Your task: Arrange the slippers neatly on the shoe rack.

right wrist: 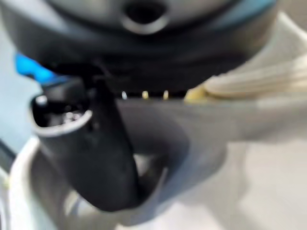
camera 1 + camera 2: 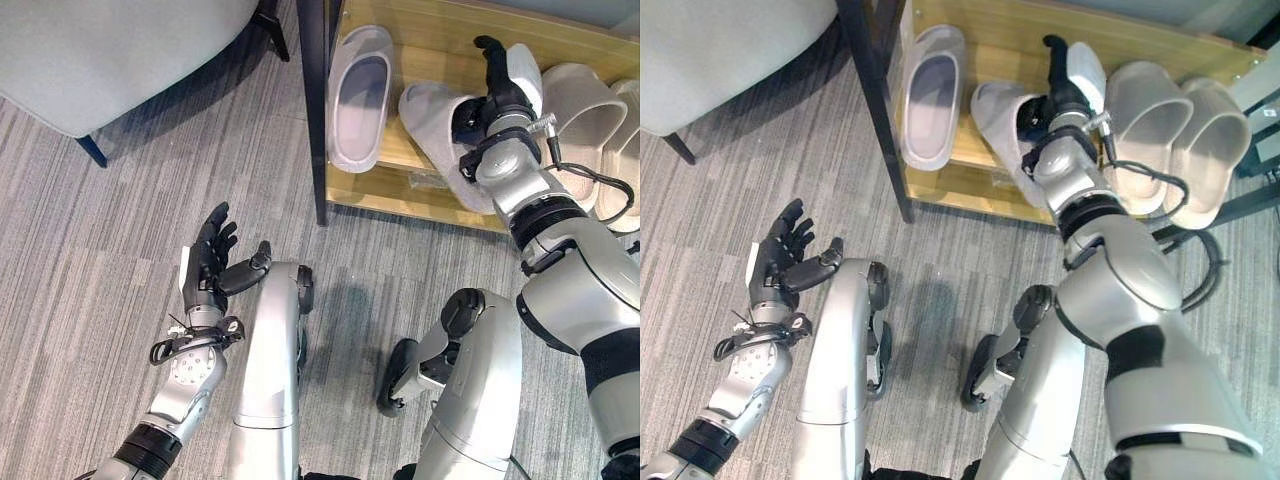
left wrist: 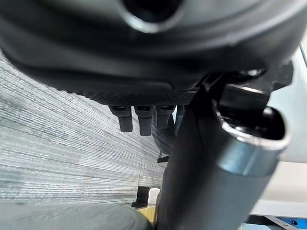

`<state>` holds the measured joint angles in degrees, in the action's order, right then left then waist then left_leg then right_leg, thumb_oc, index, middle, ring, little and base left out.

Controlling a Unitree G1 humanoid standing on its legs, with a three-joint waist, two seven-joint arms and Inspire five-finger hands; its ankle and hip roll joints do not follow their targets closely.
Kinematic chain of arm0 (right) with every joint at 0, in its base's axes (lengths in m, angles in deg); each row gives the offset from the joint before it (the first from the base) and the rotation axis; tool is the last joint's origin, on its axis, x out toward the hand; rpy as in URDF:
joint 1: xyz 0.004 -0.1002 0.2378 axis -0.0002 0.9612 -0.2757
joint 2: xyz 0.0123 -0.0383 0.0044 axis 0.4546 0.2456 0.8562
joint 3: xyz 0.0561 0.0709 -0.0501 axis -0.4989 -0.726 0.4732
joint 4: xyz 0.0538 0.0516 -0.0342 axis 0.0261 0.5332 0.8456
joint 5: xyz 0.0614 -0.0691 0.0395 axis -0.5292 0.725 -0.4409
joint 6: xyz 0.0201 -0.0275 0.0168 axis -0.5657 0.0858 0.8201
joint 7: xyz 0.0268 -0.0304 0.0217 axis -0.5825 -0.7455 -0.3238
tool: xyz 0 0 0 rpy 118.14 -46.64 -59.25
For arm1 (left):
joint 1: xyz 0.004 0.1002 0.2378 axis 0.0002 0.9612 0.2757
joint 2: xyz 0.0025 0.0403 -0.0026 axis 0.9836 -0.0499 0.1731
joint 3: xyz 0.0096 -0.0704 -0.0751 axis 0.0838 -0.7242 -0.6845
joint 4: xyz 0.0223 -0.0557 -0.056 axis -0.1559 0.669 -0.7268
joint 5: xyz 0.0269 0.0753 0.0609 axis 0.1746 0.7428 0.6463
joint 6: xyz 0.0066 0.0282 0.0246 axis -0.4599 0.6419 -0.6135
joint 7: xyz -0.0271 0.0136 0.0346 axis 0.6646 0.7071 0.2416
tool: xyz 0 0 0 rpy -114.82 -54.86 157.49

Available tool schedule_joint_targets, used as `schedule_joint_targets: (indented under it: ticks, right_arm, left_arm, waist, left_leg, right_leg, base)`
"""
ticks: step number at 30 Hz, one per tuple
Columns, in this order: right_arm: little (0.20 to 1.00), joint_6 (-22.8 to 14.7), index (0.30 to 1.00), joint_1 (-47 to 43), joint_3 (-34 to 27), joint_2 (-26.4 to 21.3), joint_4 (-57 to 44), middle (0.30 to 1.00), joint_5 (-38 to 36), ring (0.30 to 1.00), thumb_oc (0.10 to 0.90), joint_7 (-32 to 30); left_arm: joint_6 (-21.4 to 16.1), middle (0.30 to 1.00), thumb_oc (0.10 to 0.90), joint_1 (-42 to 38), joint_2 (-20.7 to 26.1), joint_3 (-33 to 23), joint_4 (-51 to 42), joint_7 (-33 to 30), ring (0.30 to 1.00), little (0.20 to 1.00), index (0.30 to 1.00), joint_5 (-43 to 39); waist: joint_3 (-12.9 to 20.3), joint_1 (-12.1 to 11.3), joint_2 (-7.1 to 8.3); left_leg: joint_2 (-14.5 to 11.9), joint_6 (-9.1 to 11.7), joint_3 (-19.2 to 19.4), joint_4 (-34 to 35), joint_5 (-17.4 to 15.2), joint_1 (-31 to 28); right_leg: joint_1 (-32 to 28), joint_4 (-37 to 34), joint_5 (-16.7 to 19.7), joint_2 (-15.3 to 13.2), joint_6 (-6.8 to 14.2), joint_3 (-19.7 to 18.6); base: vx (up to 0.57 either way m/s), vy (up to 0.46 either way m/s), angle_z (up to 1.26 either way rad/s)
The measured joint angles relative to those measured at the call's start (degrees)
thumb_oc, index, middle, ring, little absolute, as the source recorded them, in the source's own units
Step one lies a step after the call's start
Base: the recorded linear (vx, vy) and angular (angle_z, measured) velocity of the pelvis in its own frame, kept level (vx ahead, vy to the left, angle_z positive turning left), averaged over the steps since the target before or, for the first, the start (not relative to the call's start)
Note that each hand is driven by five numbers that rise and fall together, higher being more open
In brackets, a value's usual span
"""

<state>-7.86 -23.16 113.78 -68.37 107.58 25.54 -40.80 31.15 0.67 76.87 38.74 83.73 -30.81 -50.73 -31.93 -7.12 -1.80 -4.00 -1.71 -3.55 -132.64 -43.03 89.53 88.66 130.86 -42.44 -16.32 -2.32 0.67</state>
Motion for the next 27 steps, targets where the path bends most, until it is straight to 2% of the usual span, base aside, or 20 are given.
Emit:
schedule_joint_targets:
  ticks: [13, 21, 27]
  right_arm:
    - [0.9, 2.5, 0.9, -5.08, 0.84, -0.42, 5.55, 0.9, 1.9, 0.9, 0.8, 6.3]
    - [0.9, 2.57, 0.9, -6.63, 2.21, -4.03, 5.01, 0.9, -3.64, 0.9, 0.8, 11.54]
    - [0.9, 2.5, 0.9, -7.33, 1.99, -6.15, 4.49, 0.9, -5.24, 0.9, 0.8, 11.52]
  left_arm:
    - [2.02, 0.9, 0.8, -1.08, 0.19, 0.82, 0.05, 4.63, 0.9, 0.9, 0.9, -0.05]
    - [2.12, 0.9, 0.8, -1.35, 1.95, 1.38, 0.0, 7.65, 0.9, 0.9, 0.9, -0.06]
    - [2.18, 0.9, 0.8, -1.5, 2.45, 1.62, -0.01, 7.67, 0.9, 0.9, 0.9, -0.04]
  waist:
    - [0.0, -1.52, -0.01]
    - [0.0, -1.57, -0.01]
    - [0.0, -1.52, -0.01]
  left_leg:
    - [0.4, 0.0, 0.07, -0.02, 0.01, -0.09]
    - [0.78, -0.01, 0.13, -0.02, 0.01, -0.01]
    - [0.74, -0.01, 0.15, 0.01, 0.0, -0.01]
  right_leg:
    - [-0.31, 0.04, 0.0, -0.37, 0.01, -0.05]
    - [-0.35, 0.03, -0.03, -0.62, 0.05, -0.13]
    - [-0.35, -0.04, -0.03, -0.62, 0.06, -0.14]
  base:
    - [0.0, 0.0, 0.0]
    - [0.0, 0.0, 0.0]
    - [0.0, 0.005, 0.0]
